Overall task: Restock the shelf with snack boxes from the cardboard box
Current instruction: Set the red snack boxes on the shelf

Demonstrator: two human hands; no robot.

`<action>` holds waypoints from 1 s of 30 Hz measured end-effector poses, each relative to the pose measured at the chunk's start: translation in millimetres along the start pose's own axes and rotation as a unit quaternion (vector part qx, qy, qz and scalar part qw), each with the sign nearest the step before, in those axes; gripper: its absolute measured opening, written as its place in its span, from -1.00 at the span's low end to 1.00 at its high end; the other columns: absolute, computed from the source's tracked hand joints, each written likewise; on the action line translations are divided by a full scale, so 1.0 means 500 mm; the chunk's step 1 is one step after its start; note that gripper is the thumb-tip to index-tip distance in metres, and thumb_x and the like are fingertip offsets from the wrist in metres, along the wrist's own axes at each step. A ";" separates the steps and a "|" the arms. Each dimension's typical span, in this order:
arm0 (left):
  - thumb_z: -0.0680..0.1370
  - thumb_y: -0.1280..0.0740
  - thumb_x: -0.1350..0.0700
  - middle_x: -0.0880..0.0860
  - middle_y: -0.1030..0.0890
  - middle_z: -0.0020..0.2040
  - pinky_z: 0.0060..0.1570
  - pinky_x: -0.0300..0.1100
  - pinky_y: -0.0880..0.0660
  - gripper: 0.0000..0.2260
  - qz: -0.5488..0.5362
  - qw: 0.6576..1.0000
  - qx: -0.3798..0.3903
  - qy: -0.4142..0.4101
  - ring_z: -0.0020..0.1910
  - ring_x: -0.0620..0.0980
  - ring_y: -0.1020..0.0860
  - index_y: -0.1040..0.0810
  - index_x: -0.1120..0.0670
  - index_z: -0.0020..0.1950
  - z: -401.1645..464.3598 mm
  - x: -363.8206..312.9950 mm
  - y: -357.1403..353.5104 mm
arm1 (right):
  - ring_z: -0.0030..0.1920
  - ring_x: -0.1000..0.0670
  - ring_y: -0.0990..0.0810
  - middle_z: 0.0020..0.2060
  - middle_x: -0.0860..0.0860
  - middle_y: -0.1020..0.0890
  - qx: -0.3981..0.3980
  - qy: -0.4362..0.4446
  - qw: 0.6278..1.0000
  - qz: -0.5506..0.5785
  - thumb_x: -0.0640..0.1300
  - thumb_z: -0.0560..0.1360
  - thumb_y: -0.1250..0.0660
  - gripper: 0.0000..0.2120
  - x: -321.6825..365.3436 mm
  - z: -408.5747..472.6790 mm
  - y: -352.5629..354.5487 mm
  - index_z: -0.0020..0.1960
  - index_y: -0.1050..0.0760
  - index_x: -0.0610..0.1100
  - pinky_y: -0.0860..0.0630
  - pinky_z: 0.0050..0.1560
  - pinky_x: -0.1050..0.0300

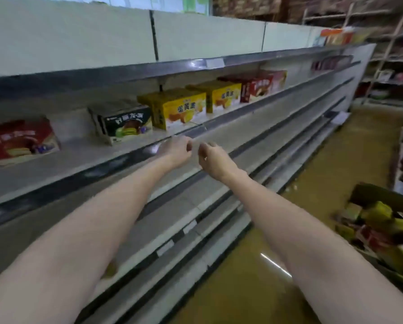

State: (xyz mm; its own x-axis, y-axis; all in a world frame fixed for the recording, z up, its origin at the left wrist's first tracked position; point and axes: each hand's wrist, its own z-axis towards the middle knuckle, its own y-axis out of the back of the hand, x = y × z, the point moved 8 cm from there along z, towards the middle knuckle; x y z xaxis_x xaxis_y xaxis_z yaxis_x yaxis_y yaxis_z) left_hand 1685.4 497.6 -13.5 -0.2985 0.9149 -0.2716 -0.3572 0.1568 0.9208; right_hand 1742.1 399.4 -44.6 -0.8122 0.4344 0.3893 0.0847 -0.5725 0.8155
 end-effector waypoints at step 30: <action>0.53 -0.29 0.17 0.06 -0.61 0.03 -0.03 -0.05 -0.57 -0.85 -0.145 0.887 0.341 -0.276 -0.01 0.08 -0.59 -0.53 0.06 0.09 0.054 -1.024 -0.921 | 0.07 -0.20 -0.53 0.01 -0.13 -0.51 0.005 -0.553 0.828 -0.093 -0.14 0.54 -0.28 -0.87 -1.068 -0.782 0.271 0.06 -0.45 -0.15 -0.46 0.03 -0.04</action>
State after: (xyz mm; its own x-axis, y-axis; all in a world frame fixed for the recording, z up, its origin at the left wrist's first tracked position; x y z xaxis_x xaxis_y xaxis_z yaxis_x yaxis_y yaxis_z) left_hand 2026.7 -33.2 -290.8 0.2649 0.8127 -0.5190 0.3265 0.4308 0.8413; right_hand 1961.8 -182.3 -309.4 0.2124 0.8889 0.4060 0.0263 -0.4205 0.9069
